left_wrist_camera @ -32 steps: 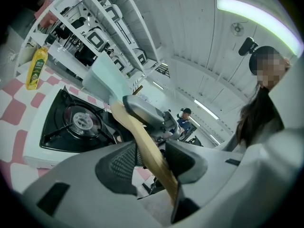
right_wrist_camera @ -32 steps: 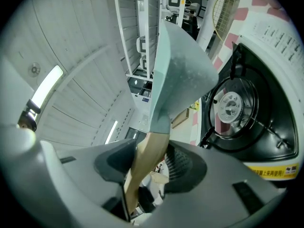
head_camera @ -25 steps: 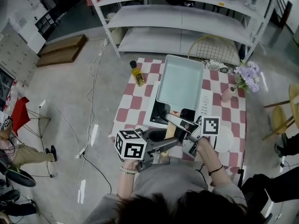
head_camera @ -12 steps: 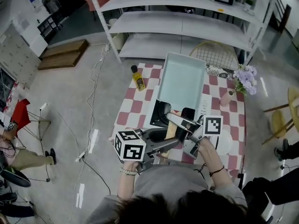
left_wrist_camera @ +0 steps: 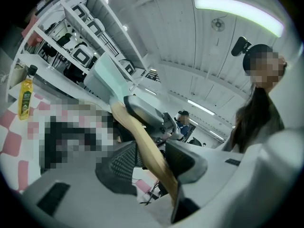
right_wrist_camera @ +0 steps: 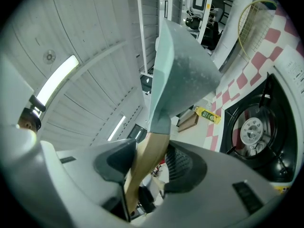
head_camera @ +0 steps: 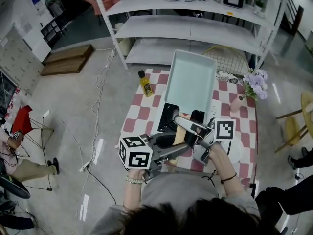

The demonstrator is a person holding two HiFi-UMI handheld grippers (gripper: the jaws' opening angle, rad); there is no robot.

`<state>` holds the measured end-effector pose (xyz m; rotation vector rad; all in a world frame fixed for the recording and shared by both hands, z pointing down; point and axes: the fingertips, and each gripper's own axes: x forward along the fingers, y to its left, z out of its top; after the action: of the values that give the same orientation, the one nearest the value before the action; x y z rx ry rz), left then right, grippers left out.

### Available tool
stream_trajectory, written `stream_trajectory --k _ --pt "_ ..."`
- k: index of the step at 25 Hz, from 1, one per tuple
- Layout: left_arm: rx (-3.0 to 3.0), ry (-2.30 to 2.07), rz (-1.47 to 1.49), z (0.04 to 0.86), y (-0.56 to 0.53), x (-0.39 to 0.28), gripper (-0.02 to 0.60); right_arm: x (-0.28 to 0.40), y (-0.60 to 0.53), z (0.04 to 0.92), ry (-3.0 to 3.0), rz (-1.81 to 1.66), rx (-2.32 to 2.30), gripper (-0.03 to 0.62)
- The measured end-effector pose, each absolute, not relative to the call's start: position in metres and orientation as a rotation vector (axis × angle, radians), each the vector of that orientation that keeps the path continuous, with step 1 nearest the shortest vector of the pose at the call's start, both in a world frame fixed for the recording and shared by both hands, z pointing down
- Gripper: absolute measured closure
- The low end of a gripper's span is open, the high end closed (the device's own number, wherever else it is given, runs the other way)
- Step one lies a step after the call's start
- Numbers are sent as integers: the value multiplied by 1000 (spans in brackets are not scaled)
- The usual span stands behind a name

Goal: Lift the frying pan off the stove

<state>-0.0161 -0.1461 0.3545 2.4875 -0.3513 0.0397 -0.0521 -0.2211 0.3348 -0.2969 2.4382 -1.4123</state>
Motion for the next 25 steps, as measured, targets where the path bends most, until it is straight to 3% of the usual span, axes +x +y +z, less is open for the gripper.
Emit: stream_trajectory --k 25 --pt "2558 -337 11 330 -132 -21 380 -55 -206 306 2457 -1327 -277 390"
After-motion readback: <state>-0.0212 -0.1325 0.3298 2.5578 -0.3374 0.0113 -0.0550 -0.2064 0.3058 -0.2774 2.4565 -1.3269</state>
